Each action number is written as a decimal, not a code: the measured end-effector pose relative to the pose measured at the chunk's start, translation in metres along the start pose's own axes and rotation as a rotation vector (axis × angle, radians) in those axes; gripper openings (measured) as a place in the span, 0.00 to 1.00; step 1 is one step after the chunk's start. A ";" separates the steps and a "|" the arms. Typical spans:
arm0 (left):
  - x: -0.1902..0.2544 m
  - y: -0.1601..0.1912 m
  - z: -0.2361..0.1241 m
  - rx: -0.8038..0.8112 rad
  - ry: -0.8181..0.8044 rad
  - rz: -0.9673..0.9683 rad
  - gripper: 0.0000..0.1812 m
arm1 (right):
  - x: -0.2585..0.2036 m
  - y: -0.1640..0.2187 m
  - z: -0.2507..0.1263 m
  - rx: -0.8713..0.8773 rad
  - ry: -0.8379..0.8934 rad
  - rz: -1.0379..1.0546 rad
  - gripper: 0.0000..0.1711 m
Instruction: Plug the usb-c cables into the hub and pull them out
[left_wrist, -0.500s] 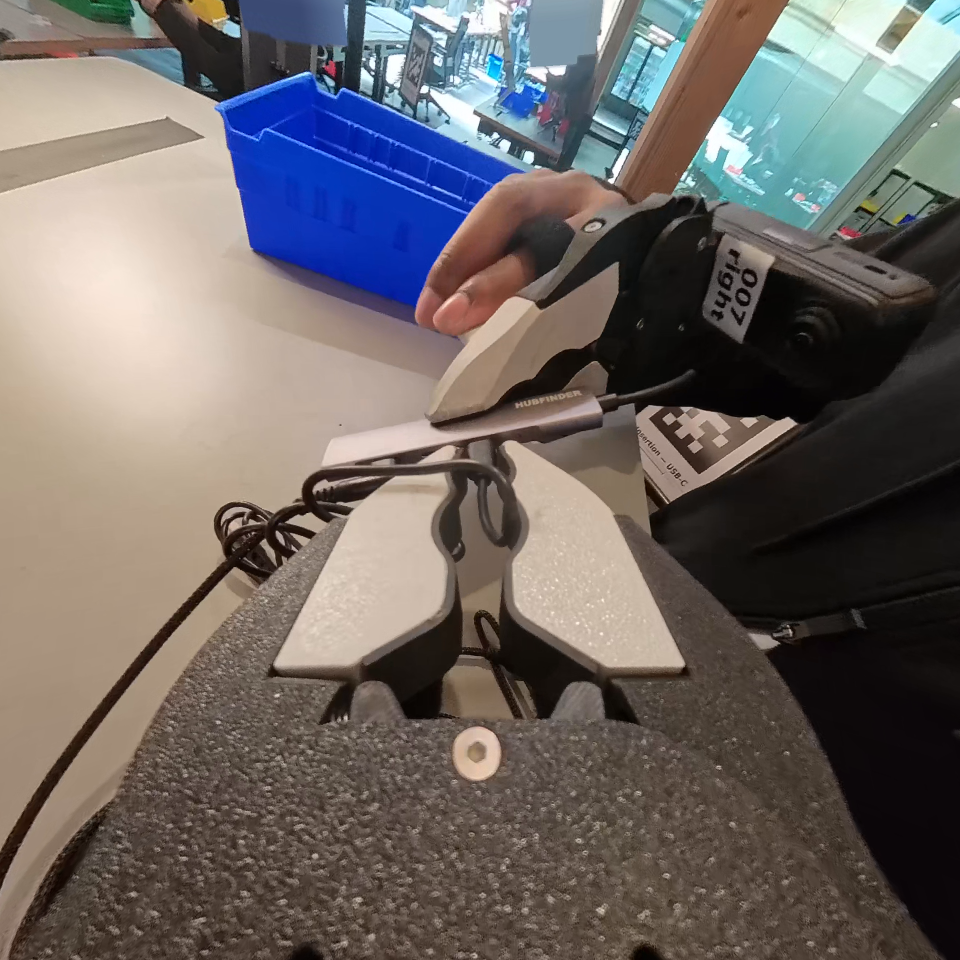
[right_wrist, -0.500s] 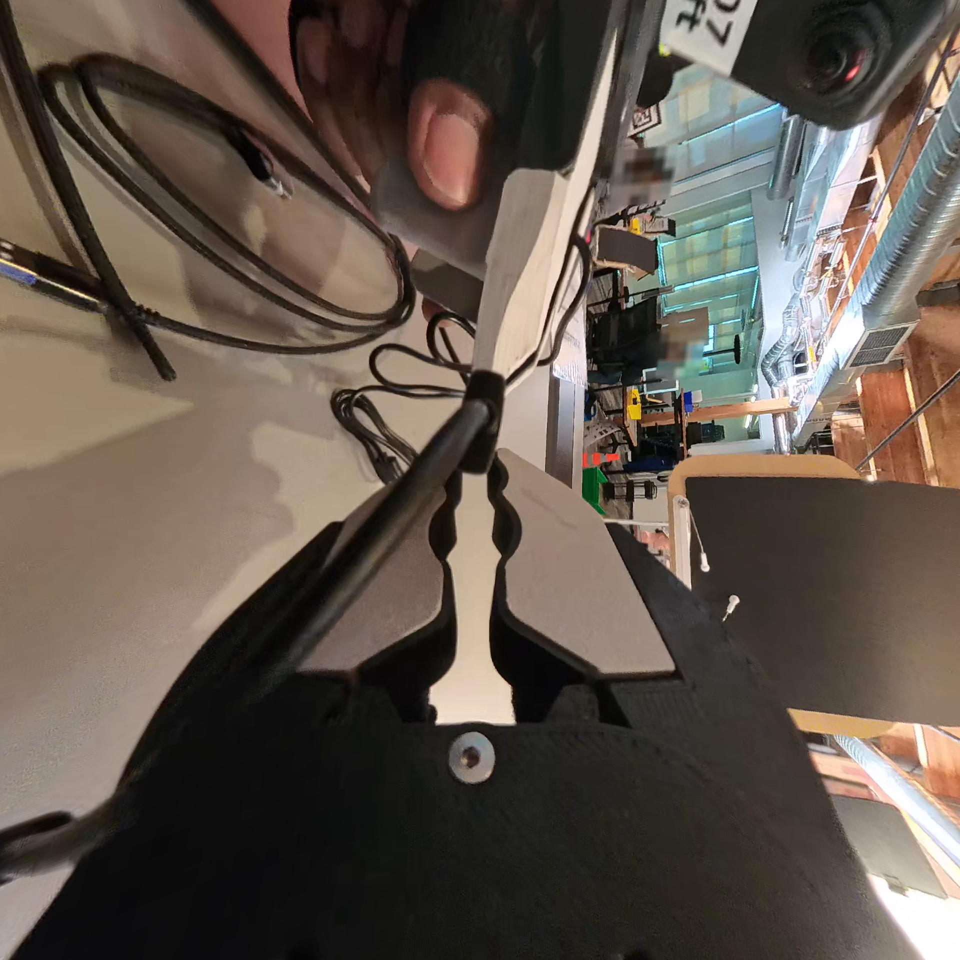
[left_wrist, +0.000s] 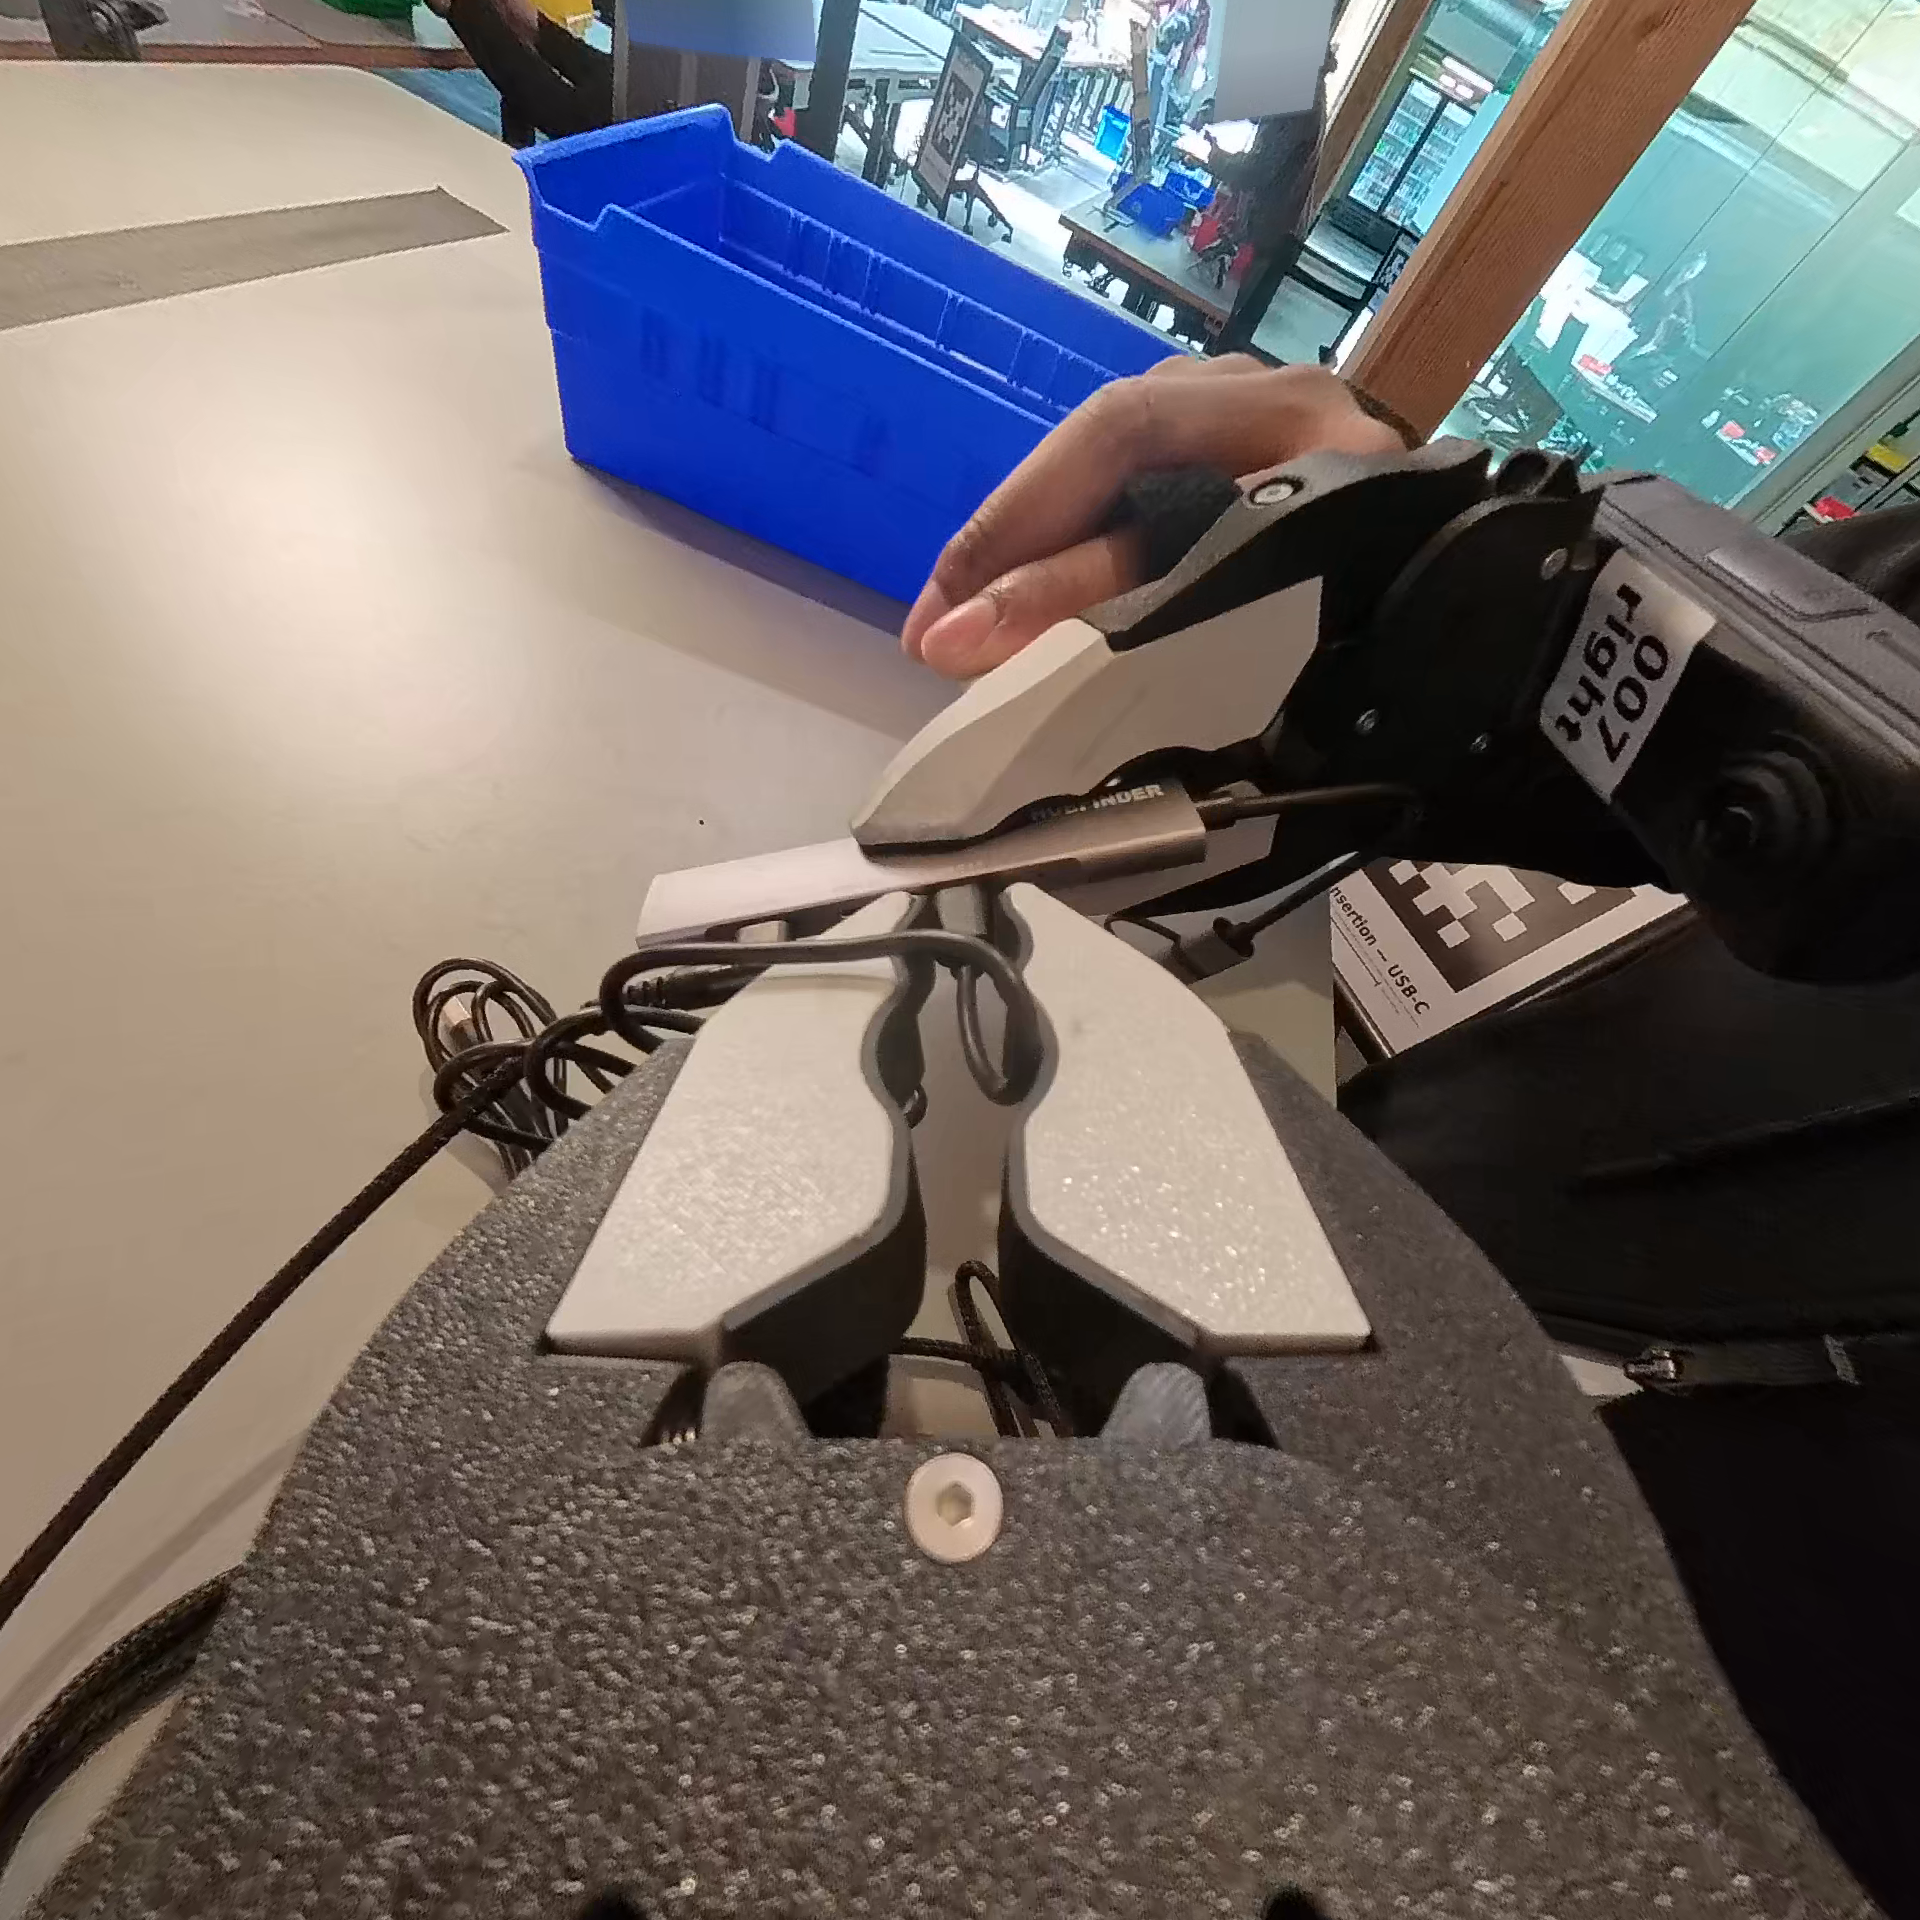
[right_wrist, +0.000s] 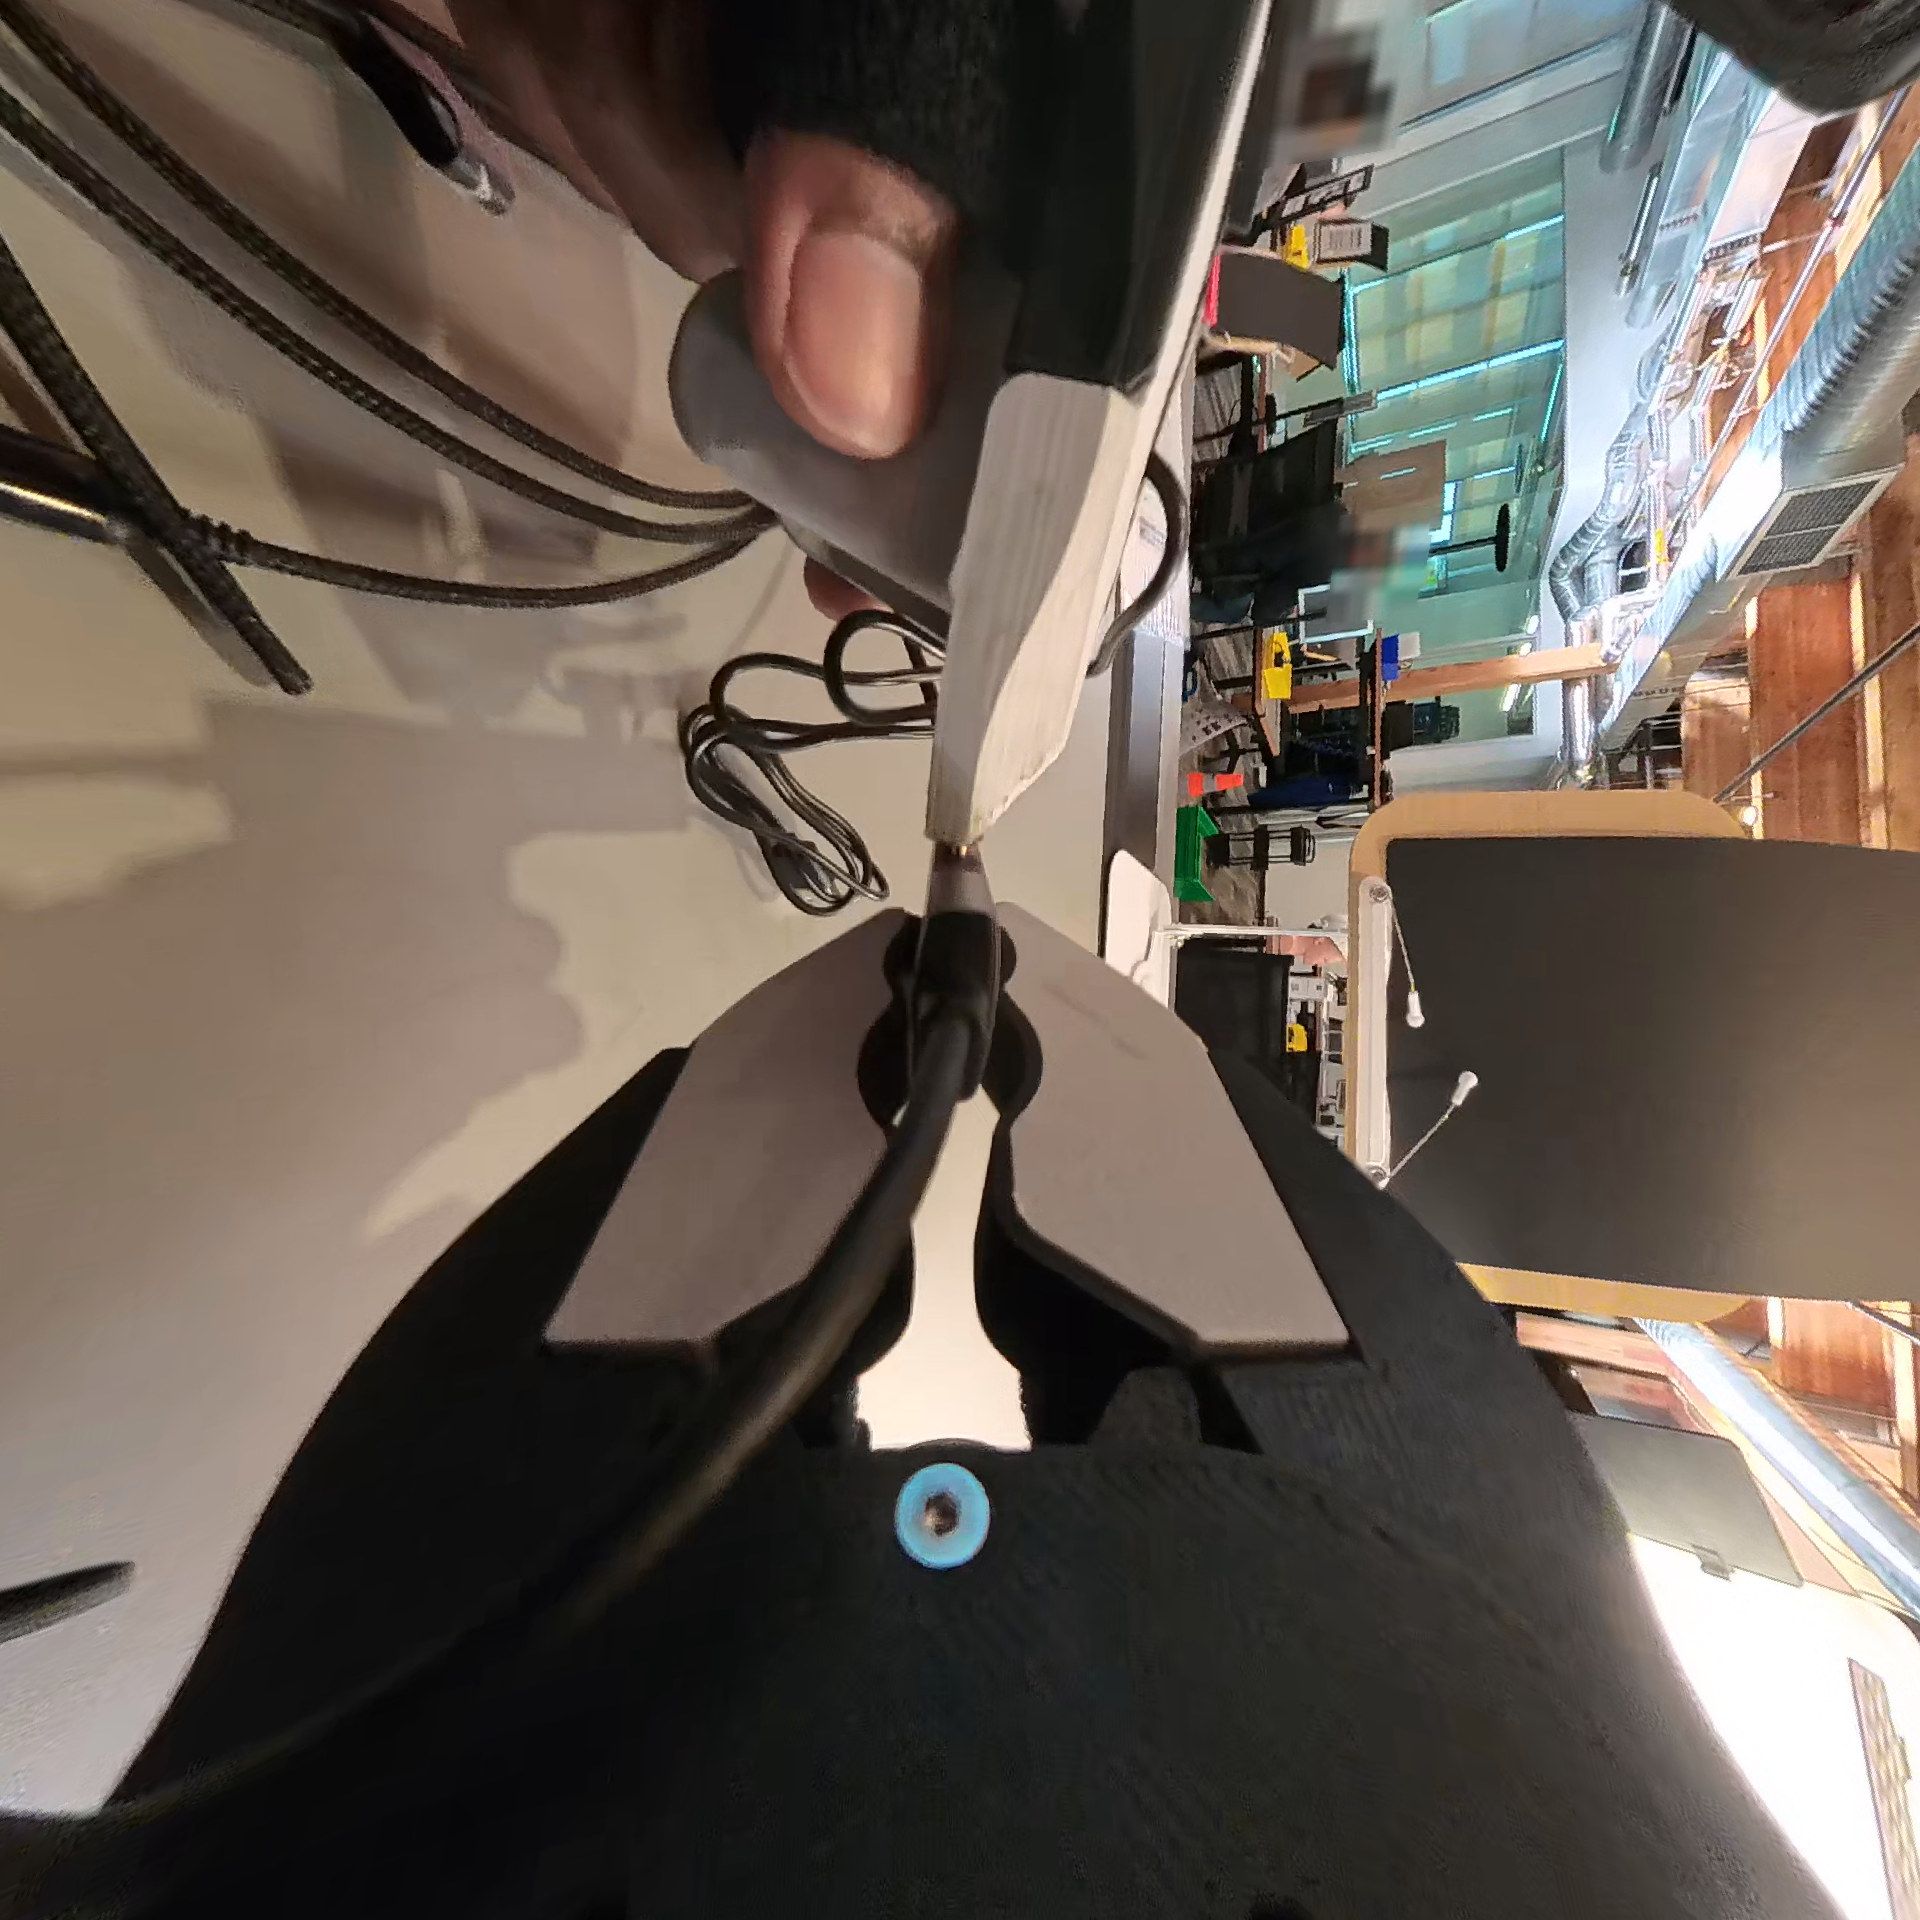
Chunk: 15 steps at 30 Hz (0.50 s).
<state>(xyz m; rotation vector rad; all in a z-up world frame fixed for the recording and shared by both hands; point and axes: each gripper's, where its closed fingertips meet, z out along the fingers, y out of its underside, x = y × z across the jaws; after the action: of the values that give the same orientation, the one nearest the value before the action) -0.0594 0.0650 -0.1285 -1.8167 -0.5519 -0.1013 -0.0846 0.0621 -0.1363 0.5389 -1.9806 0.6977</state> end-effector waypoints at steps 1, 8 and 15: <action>0.000 0.000 0.001 0.005 0.000 -0.004 0.06 | 0.000 0.000 -0.001 -0.009 0.000 -0.001 0.04; -0.003 -0.006 0.003 0.064 -0.021 -0.048 0.08 | 0.002 0.008 0.002 -0.038 0.038 0.147 0.05; 0.005 -0.024 -0.025 0.196 -0.054 -0.057 0.23 | 0.028 0.031 -0.016 -0.109 0.141 0.162 0.05</action>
<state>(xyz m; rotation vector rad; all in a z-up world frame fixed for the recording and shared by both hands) -0.0595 0.0484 -0.0978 -1.6174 -0.6307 -0.0354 -0.1067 0.0931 -0.1130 0.2588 -1.9306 0.7018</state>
